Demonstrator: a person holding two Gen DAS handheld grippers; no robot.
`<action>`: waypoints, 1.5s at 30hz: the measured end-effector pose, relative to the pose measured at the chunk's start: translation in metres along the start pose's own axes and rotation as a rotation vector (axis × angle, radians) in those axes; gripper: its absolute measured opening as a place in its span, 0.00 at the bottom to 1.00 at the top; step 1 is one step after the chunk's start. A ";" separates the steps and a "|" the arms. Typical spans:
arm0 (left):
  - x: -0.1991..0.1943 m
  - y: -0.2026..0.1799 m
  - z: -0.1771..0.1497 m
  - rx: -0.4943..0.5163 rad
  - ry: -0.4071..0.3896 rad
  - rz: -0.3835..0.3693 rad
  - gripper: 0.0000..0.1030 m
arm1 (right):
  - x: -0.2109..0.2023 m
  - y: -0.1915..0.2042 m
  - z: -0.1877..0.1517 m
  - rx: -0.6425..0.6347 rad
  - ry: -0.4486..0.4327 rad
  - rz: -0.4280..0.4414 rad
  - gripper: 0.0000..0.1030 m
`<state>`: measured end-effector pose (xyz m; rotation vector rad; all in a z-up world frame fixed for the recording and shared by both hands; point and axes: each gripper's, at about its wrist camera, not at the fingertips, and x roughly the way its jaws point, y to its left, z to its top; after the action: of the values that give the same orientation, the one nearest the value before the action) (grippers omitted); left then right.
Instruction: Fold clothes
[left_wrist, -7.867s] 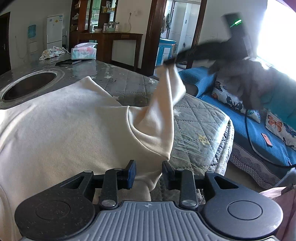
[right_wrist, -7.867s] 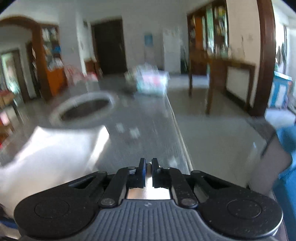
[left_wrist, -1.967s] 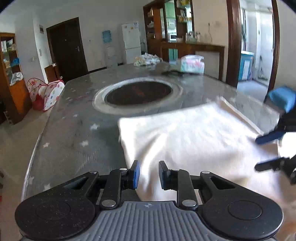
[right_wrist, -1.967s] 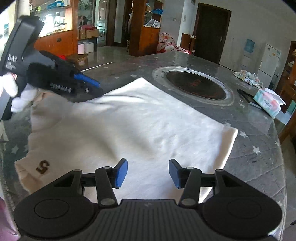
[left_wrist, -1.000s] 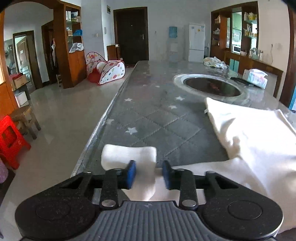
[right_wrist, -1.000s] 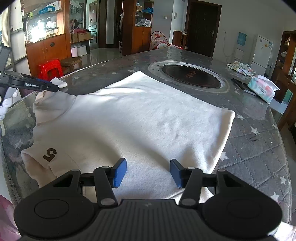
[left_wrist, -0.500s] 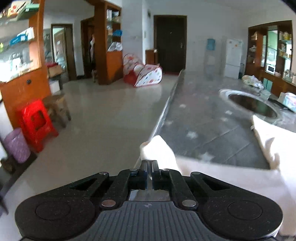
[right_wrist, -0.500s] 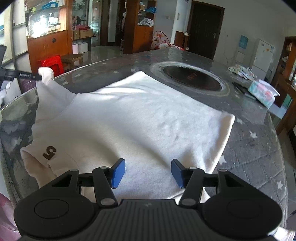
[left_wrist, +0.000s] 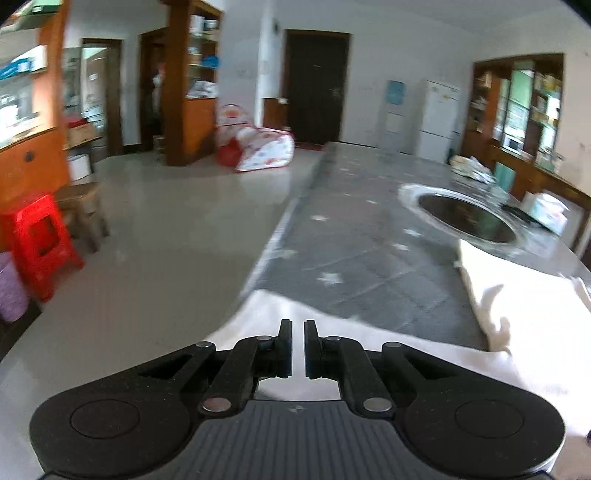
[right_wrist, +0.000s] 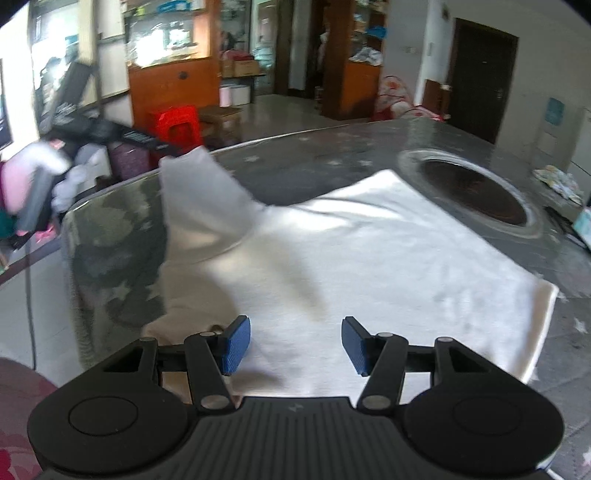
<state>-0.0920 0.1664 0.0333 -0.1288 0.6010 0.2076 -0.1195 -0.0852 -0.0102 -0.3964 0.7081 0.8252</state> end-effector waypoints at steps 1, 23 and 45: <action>0.004 -0.005 0.000 0.016 0.004 -0.007 0.08 | 0.001 0.005 -0.001 -0.015 0.007 0.009 0.54; -0.003 -0.030 0.001 0.115 -0.002 -0.038 0.14 | -0.044 0.019 -0.025 -0.037 -0.001 0.068 0.48; -0.047 -0.194 -0.078 0.581 0.020 -0.596 0.14 | -0.088 0.010 -0.057 0.103 -0.006 0.045 0.47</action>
<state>-0.1275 -0.0436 0.0075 0.2536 0.5974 -0.5458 -0.1922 -0.1585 0.0114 -0.2860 0.7526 0.8286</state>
